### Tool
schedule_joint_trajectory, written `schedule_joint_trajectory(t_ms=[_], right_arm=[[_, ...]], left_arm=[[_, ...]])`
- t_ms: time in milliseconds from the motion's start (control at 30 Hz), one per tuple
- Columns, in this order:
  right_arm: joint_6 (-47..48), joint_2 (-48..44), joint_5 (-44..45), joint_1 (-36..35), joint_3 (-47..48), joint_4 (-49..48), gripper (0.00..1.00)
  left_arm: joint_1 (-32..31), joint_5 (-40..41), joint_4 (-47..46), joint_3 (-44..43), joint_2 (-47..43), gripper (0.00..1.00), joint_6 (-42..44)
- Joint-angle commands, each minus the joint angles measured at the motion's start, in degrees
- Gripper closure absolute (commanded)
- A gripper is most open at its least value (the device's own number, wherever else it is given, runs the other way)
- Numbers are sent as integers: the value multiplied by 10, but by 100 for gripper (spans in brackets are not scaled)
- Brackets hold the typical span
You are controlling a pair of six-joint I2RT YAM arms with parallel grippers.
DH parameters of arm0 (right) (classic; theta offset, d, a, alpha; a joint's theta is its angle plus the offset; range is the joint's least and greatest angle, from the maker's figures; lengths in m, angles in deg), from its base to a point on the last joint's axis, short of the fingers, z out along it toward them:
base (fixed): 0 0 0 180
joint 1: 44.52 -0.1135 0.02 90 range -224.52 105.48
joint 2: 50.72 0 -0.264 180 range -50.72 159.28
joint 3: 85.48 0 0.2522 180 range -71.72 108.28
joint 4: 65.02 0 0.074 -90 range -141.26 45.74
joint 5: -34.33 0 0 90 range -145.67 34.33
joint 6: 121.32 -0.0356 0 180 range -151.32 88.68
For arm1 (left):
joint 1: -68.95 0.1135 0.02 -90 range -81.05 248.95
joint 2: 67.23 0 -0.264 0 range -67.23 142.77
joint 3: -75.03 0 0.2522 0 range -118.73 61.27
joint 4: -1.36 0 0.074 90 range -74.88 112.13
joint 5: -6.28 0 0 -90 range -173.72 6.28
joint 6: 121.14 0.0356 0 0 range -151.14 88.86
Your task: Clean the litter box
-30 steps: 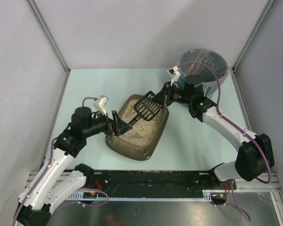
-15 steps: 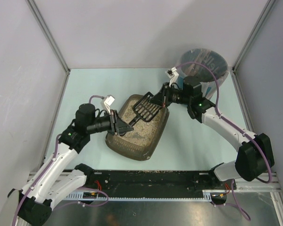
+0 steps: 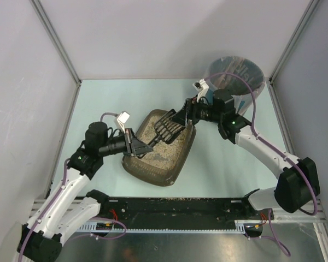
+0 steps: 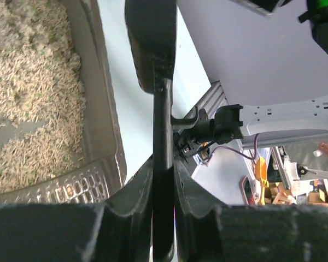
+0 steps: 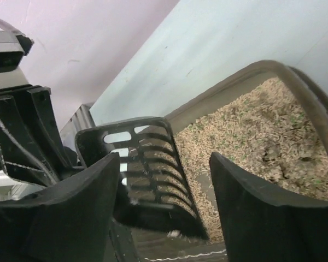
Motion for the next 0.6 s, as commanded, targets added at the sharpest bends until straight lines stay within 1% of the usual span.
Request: schedule_joint_trajectory(t_ms=[0, 33, 67, 133, 233, 300, 400, 433, 567], right_arm=[[23, -66, 51, -1, 3, -1, 25], [23, -76, 60, 0, 3, -1, 22], [24, -85, 80, 0, 3, 1, 19], [28, -115, 115, 1, 3, 7, 18], [32, -154, 160, 1, 3, 19, 19], [34, -179, 175, 4, 3, 27, 19], [34, -198, 205, 4, 3, 35, 20], [35, -209, 213, 4, 3, 50, 20], [31, -227, 246, 6, 3, 80, 20]], left_arm=[[29, 9, -20, 25, -27, 100, -49], [34, 12, -20, 32, -30, 100, -60], [46, 15, -20, 40, -33, 100, -88], [57, 22, -19, 66, -35, 100, -117], [60, 47, 1, 79, -24, 100, -153], [59, 59, 6, 82, -21, 100, -180], [59, 107, 46, 71, -13, 100, -193], [59, 120, 72, 71, -12, 100, -197], [57, 175, 101, 74, -8, 100, -245]])
